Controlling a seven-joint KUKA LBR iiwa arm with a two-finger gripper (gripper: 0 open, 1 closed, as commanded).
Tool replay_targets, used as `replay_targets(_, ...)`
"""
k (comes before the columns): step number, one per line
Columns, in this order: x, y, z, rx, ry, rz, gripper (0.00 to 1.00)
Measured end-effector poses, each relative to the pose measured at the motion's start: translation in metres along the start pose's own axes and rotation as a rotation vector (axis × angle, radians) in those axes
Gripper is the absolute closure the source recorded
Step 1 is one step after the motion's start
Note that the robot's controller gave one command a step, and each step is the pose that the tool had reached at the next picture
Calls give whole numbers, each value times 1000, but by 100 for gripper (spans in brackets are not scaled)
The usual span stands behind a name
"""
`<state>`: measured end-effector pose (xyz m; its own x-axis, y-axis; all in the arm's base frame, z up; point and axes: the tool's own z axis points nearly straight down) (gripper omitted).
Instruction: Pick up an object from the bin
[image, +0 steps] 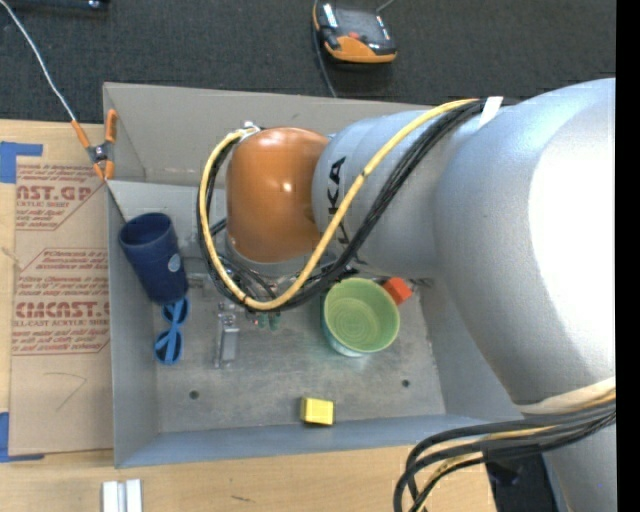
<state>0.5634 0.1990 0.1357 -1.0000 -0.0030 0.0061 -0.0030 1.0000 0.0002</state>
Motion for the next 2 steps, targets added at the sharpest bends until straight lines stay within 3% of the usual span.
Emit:
replay_targets(1, 31, -32, -71, -1, -6, -181, 0)
replay_targets(2, -3, -29, -66, -1, -11, -270, 0)
